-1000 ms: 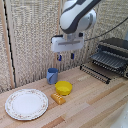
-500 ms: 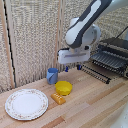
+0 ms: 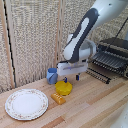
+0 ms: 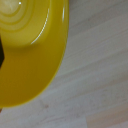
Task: Please reach out your grabber to the yellow dish. Tenderly grip the yellow dish using your grabber. Set the yellow dish on the baking sheet. Posit your grabber on the rim of the baking sheet carrying the yellow dish. Mindfully slide the baking sheet with the yellow dish into the oven. Let go of your grabber's hold on the baking sheet's edge when it is entirely in the oven.
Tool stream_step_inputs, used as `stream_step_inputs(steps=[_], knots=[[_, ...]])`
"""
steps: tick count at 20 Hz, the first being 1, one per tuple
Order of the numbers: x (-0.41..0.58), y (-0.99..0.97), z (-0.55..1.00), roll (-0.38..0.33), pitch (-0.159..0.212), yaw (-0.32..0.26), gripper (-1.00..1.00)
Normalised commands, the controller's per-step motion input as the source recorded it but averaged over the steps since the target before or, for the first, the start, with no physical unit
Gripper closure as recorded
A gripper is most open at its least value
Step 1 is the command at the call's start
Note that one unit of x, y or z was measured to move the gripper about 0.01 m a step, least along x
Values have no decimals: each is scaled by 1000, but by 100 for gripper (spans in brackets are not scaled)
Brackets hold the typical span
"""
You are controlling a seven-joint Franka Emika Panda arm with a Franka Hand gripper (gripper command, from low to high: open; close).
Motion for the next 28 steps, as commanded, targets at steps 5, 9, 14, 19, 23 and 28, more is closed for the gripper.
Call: stream_step_inputs(steps=[5,9,14,19,23,28], knots=[[0,-3,-346,-18,0,7,100],[0,26,-109,-6,0,-1,100],[0,6,-51,-9,0,0,100],[0,37,0,-8,3,-2,100],[22,114,14,-4,31,-67,100],[147,125,273,-3,18,-151,100]])
